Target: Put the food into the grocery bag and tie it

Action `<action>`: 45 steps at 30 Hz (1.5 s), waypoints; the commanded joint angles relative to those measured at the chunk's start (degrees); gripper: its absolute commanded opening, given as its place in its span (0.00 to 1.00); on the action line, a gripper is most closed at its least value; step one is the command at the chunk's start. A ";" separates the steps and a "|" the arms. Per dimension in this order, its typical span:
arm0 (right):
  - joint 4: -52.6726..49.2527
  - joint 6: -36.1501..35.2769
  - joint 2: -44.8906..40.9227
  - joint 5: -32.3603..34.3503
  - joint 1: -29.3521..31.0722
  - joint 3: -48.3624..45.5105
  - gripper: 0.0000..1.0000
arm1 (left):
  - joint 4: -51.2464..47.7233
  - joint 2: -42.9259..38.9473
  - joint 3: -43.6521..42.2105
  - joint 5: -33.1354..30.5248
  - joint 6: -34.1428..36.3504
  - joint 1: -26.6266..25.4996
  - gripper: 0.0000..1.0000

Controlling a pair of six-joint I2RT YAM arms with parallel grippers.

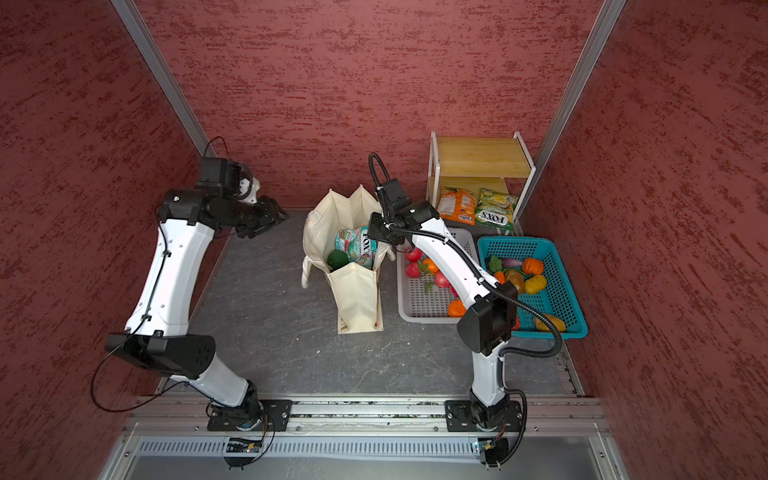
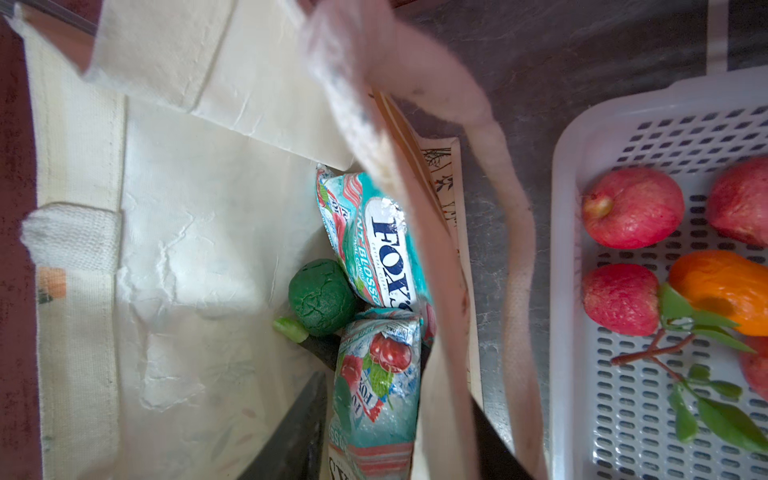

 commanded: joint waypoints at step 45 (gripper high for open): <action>1.63 -1.91 -5.28 1.81 -3.32 0.05 0.64 | 38.68 -6.61 -53.95 30.71 -19.47 0.70 0.30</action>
